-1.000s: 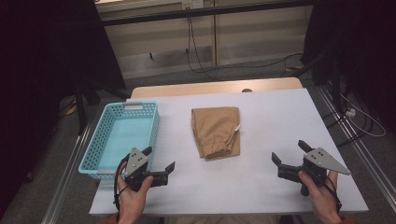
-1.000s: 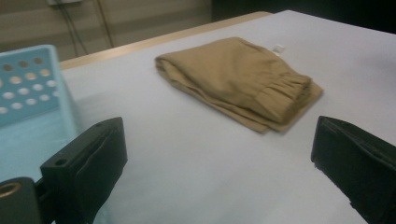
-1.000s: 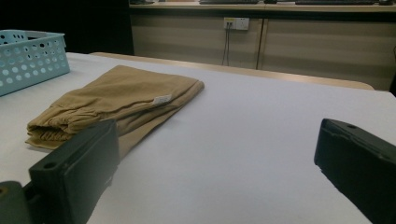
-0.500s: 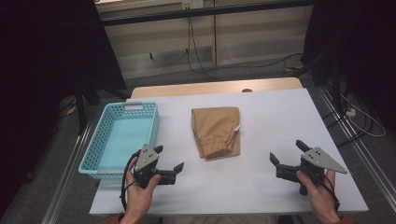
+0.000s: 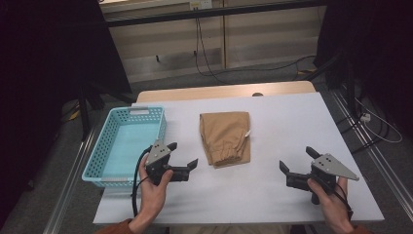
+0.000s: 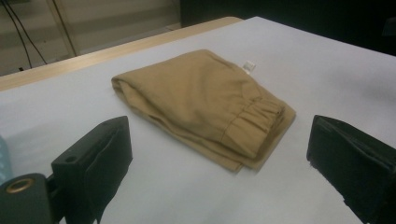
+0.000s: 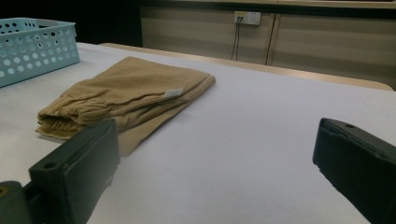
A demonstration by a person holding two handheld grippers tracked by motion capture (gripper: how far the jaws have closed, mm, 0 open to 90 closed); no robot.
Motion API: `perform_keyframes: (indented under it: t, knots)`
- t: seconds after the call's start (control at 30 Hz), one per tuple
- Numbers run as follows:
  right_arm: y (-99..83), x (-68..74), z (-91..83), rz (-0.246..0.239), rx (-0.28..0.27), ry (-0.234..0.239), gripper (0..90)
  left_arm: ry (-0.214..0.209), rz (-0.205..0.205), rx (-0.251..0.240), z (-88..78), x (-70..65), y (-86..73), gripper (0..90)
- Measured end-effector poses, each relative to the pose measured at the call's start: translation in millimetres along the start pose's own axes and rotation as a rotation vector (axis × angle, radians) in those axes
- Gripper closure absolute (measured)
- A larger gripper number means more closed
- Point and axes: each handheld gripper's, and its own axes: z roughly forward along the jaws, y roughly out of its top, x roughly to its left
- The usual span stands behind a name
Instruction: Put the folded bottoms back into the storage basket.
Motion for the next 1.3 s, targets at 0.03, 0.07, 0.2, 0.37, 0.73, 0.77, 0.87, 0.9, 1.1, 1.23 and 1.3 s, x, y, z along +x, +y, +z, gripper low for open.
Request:
perform_keyframes:
  t: [0.03,0.07,0.2,0.37,0.73,0.77,0.87,0.9,1.1,1.23,1.3]
  knots:
    - [0.0,0.1,0.0,0.001,0.0,0.002,0.6,0.006,0.011,-0.001,2.7,-0.8,1.7,6.6]
    - [0.1,0.0,-0.5,-0.001,-0.001,0.001,0.6,0.008,0.02,0.004,5.7,-1.4,3.3,6.5]
    - [0.2,-0.6,-1.3,0.0,-0.002,0.0,0.6,0.002,0.026,0.023,14.7,0.2,6.7,6.5]
    - [0.2,-0.8,-1.2,-0.001,-0.001,0.001,0.6,0.041,0.048,0.037,21.3,2.0,11.7,6.5]
    - [0.1,0.0,-0.8,-0.004,-0.001,0.007,0.6,0.038,-0.001,0.1,51.8,15.0,19.3,6.8]
    - [0.1,0.0,-0.8,-0.004,0.0,0.007,0.6,0.04,-0.008,0.109,54.5,15.7,19.4,6.8]
    - [-0.2,-0.5,-0.6,-0.004,0.002,0.009,0.6,0.025,-0.021,0.124,62.4,18.7,20.1,6.7]
    - [-0.1,-0.6,-0.6,-0.004,0.002,0.007,0.6,0.03,-0.033,0.128,65.7,19.0,20.3,6.7]
    - [-0.2,0.7,-0.3,-0.007,0.006,0.011,0.5,0.052,-0.074,0.2,82.7,27.7,23.3,7.3]
    - [-0.7,0.7,0.2,-0.01,0.012,0.01,0.5,0.068,-0.116,0.197,90.4,34.2,25.8,9.2]
    - [-0.8,0.3,0.3,-0.008,0.014,0.011,0.6,0.091,-0.109,0.216,94.9,37.1,27.2,9.2]
